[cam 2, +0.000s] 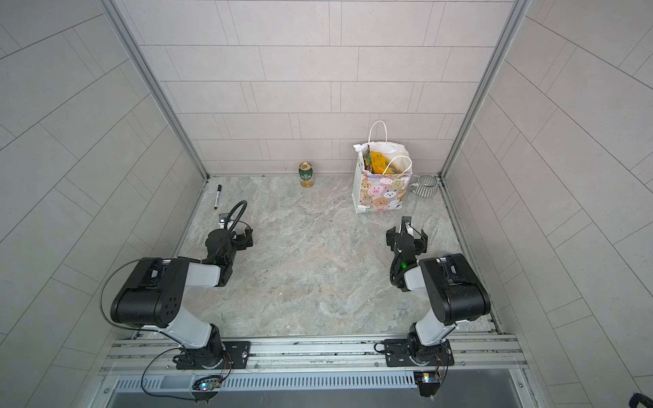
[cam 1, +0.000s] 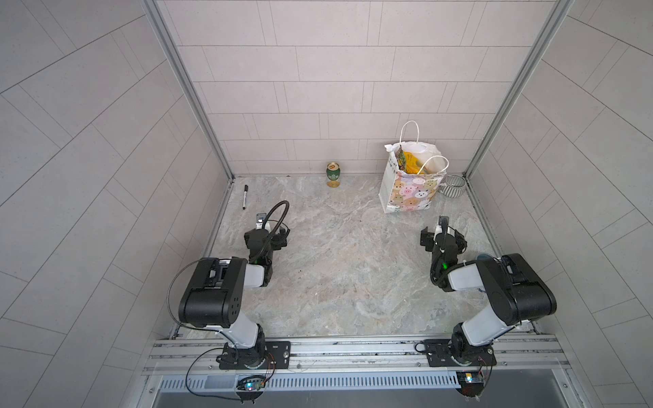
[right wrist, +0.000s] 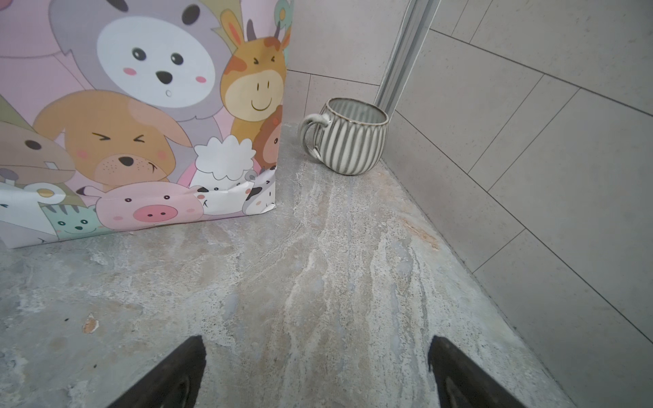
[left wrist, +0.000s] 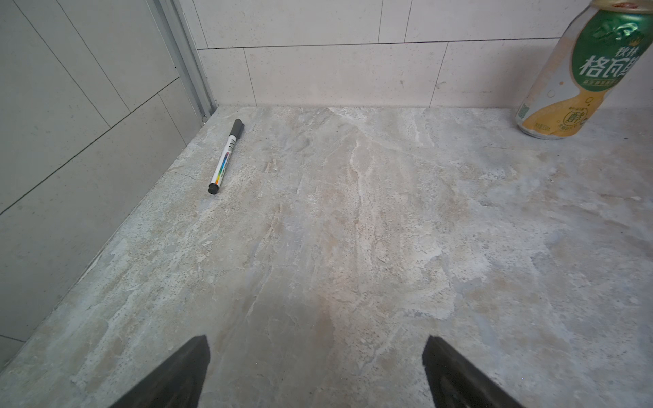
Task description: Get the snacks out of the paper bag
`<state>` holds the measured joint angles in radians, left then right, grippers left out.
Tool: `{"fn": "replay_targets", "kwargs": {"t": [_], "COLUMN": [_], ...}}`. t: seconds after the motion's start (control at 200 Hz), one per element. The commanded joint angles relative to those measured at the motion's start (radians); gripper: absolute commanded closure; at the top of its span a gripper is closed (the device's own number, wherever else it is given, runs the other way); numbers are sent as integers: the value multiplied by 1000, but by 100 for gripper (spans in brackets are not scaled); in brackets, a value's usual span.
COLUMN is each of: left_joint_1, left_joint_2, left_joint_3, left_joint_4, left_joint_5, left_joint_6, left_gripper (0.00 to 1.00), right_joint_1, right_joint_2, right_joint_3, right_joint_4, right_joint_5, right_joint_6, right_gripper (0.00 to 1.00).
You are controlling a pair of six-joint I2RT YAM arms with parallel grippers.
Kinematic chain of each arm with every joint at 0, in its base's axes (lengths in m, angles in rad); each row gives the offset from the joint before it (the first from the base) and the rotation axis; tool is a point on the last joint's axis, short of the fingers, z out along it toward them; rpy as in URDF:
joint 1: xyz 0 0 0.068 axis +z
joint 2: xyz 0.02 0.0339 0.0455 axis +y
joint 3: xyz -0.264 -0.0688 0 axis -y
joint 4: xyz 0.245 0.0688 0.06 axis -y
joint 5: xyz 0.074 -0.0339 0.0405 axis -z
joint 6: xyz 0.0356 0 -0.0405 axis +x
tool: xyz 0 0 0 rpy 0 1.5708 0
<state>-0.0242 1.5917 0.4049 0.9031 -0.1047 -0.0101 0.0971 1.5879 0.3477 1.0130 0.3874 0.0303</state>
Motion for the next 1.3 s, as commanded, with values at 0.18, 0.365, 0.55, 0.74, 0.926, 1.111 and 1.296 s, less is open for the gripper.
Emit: {"fn": "replay_targets", "kwargs": {"t": [0.18,0.365,0.55,0.74,0.926,1.111,1.296], "left_joint_1": [5,-1,-105,-152,-314,-405,-451], "left_joint_2": [-6,-65,-377,-380,-156,140,370], "left_joint_3": [0,14,85,423,804,1191,1442], "left_joint_4": [1,-59,-300,-596,-868,-1086,-1166], "left_joint_5": [3,-44,-142,126,160,214,286], "left_joint_6": [-8,-15,-65,-322,-276,-272,-278], "left_gripper": [0,0,4,32,45,65,74], "right_joint_1": [0,4,-14,-77,-140,-326,-393], "right_joint_2": [-2,-45,-467,-613,-487,-274,-30], "right_joint_3": [1,-2,180,251,569,814,1094], "right_joint_4": [-4,-15,-611,-624,-971,-1115,-1250], "right_joint_5": [1,11,60,-309,-317,-540,-661], "right_joint_6": [2,-2,250,495,510,532,504], "right_gripper": [1,1,1,23,33,52,67]}}
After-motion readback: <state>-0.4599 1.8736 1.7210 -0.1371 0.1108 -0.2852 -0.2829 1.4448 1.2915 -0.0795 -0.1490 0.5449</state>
